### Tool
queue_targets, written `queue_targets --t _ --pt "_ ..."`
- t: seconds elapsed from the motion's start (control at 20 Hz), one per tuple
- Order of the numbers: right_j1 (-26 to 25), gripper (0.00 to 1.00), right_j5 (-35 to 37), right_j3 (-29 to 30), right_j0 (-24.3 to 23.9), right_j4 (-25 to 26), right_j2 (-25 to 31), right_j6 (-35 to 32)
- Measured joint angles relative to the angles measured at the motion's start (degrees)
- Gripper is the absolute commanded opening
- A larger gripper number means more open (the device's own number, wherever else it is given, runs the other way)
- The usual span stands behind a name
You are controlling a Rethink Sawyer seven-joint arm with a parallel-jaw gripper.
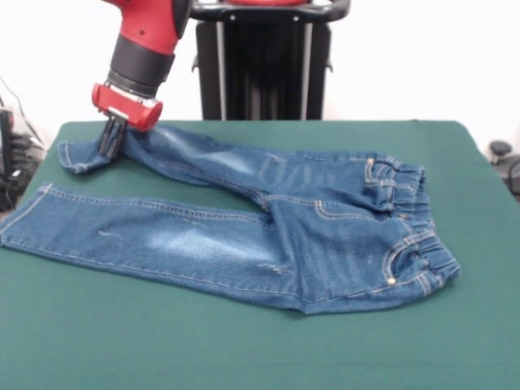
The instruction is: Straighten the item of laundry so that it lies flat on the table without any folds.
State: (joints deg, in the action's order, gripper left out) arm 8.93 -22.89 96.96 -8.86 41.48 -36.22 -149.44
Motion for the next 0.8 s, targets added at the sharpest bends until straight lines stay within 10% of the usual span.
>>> queue_targets --t 0.8 --pt "8.28 0.00 15.01 -0.20 -7.48 0.06 8.20 0.00"
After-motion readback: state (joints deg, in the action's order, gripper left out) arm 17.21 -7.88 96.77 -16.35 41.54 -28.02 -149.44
